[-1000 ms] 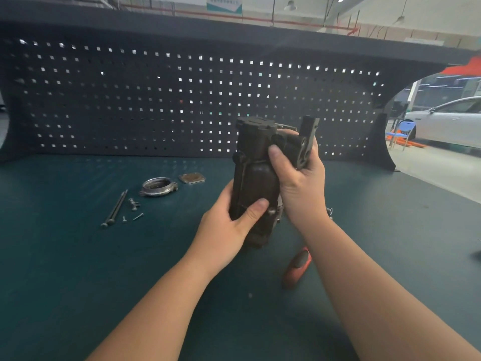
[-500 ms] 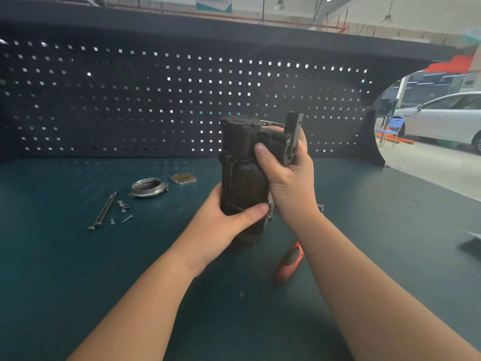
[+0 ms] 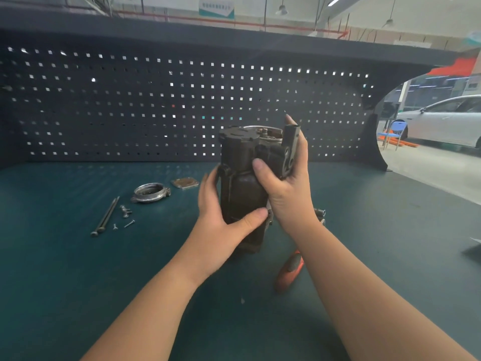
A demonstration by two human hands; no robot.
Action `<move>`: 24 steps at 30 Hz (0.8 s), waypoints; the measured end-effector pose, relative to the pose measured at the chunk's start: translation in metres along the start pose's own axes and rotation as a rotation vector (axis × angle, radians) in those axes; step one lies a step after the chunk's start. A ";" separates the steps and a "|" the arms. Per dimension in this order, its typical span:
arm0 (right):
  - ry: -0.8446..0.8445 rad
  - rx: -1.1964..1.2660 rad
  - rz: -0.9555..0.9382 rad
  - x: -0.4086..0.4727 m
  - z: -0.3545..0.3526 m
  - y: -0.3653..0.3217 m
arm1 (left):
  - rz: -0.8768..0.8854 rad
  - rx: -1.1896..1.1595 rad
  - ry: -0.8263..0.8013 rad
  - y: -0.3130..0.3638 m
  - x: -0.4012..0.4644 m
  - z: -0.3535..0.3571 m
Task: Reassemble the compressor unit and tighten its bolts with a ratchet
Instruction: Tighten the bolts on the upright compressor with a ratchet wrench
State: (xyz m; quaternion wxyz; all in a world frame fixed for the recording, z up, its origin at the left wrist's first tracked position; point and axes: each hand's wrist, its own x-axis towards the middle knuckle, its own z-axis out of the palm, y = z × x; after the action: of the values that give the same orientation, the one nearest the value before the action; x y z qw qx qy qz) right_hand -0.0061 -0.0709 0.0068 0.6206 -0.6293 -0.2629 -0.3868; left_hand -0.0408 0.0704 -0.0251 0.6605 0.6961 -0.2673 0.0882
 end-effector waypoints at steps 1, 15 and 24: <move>-0.009 0.008 -0.022 -0.001 -0.001 0.001 | 0.091 -0.008 0.027 0.001 -0.001 0.002; -0.023 0.149 0.220 0.001 -0.016 0.002 | 0.520 1.022 -0.163 0.107 0.074 0.002; -0.278 -0.005 0.429 0.006 -0.050 -0.006 | 0.308 1.298 -0.497 0.118 0.094 -0.006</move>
State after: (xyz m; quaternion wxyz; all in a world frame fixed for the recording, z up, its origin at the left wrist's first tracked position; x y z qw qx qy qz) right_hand -0.0153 -0.1206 0.0115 0.6448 -0.7194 -0.2052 -0.1566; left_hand -0.0179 0.0536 0.1231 0.0121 0.9028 -0.3989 0.1603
